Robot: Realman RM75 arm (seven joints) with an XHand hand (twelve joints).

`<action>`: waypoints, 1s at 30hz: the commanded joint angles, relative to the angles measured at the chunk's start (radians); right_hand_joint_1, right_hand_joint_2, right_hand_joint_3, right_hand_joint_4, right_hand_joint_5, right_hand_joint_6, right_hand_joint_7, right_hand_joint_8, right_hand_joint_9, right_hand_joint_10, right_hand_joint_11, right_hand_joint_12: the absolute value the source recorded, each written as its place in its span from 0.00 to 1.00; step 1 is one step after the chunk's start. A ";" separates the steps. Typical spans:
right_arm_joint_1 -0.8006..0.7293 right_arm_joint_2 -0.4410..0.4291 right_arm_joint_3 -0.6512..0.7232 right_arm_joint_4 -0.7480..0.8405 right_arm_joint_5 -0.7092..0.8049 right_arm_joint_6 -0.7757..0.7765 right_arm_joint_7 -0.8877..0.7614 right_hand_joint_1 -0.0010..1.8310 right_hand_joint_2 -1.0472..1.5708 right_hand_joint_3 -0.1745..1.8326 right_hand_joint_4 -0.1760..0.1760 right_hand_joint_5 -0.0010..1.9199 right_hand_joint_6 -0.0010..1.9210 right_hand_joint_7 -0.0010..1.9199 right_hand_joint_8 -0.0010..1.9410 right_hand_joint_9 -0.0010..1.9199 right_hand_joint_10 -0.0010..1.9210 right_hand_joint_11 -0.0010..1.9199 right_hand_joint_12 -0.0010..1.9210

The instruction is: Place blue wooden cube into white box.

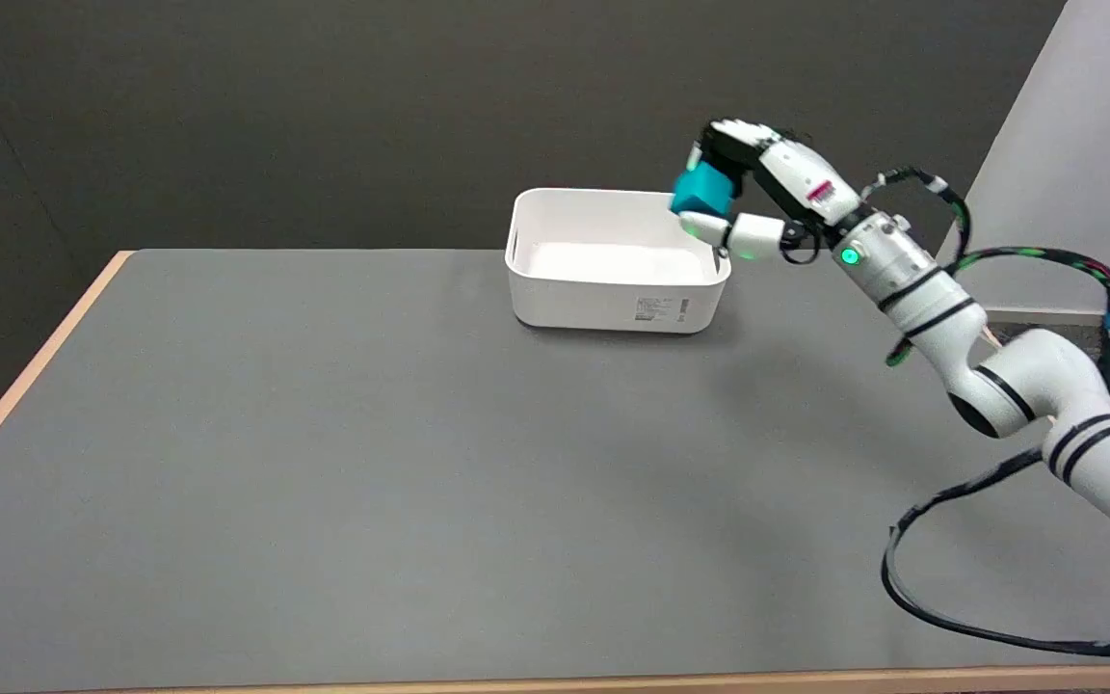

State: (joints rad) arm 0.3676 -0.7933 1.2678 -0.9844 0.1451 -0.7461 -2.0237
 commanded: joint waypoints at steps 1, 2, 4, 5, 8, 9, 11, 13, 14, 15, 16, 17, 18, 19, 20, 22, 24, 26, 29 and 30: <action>0.280 -0.112 -0.365 -0.033 0.048 0.136 -0.049 0.47 0.85 0.27 0.64 0.29 0.88 0.12 1.00 0.31 1.00 0.08 1.00; 0.299 -0.128 -0.380 -0.005 0.048 0.147 -0.062 0.46 0.85 0.27 0.64 0.29 0.88 0.12 1.00 0.31 1.00 0.07 1.00; 0.374 -0.196 -0.419 0.125 0.047 0.189 -0.073 0.47 0.86 0.27 0.62 0.29 0.88 0.12 1.00 0.30 1.00 0.06 1.00; 0.401 -0.226 -0.423 0.180 0.045 0.198 -0.073 0.47 0.86 0.27 0.62 0.29 0.88 0.12 1.00 0.29 1.00 0.06 1.00; 0.474 -0.303 -0.421 0.379 0.023 0.219 -0.074 0.46 0.86 0.27 0.61 0.29 0.88 0.12 1.00 0.29 1.00 0.06 1.00; 0.489 -0.320 -0.419 0.419 0.020 0.238 -0.082 0.46 0.86 0.27 0.61 0.29 0.88 0.12 1.00 0.29 1.00 0.06 1.00; 0.510 -0.341 -0.417 0.465 0.017 0.270 -0.105 0.46 0.86 0.27 0.60 0.29 0.88 0.11 1.00 0.28 1.00 0.05 1.00; 0.536 -0.360 -0.408 0.525 0.013 0.283 -0.127 0.46 0.86 0.26 0.59 0.29 0.88 0.10 1.00 0.26 1.00 0.05 1.00; 0.544 -0.367 -0.401 0.547 0.013 0.286 -0.134 0.46 0.86 0.26 0.58 0.29 0.88 0.09 1.00 0.26 1.00 0.05 1.00; 0.553 -0.373 -0.383 0.568 0.013 0.291 -0.141 0.46 0.86 0.26 0.57 0.28 0.89 0.09 1.00 0.25 1.00 0.05 1.00; 0.557 -0.377 -0.367 0.580 0.013 0.294 -0.144 0.46 0.87 0.26 0.55 0.28 0.89 0.08 1.00 0.24 1.00 0.04 1.00; 0.557 -0.379 -0.342 0.589 0.013 0.300 -0.147 0.46 0.87 0.25 0.53 0.28 0.90 0.07 1.00 0.22 1.00 0.03 1.00; 0.552 -0.381 -0.317 0.594 0.013 0.305 -0.158 0.46 0.87 0.25 0.52 0.27 0.90 0.06 1.00 0.22 1.00 0.03 1.00; 0.547 -0.381 -0.305 0.593 0.013 0.307 -0.165 0.46 0.87 0.25 0.51 0.27 0.90 0.05 1.00 0.21 1.00 0.02 1.00; 0.535 -0.381 -0.287 0.586 0.013 0.307 -0.167 0.46 0.88 0.25 0.50 0.27 0.90 0.04 1.00 0.20 1.00 0.01 1.00; 0.515 -0.379 -0.274 0.560 0.018 0.313 -0.167 0.46 0.88 0.24 0.47 0.27 0.91 0.04 1.00 0.18 1.00 0.00 1.00; 0.481 -0.374 -0.267 0.504 0.022 0.338 -0.167 0.46 0.88 0.24 0.46 0.26 0.91 0.04 1.00 0.18 1.00 0.00 1.00; 0.452 -0.374 -0.258 0.462 0.016 0.351 -0.167 0.46 0.88 0.24 0.46 0.26 0.91 0.05 1.00 0.18 1.00 0.00 1.00; 0.425 -0.379 -0.243 0.428 0.020 0.373 -0.164 0.46 0.88 0.24 0.46 0.27 0.91 0.05 1.00 0.18 1.00 0.00 1.00; 0.419 -0.380 -0.238 0.421 0.024 0.381 -0.161 0.46 0.88 0.24 0.46 0.27 0.91 0.05 1.00 0.17 1.00 0.00 1.00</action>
State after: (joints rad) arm 0.7955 -1.0885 0.9746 -0.5788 0.1675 -0.5005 -2.1385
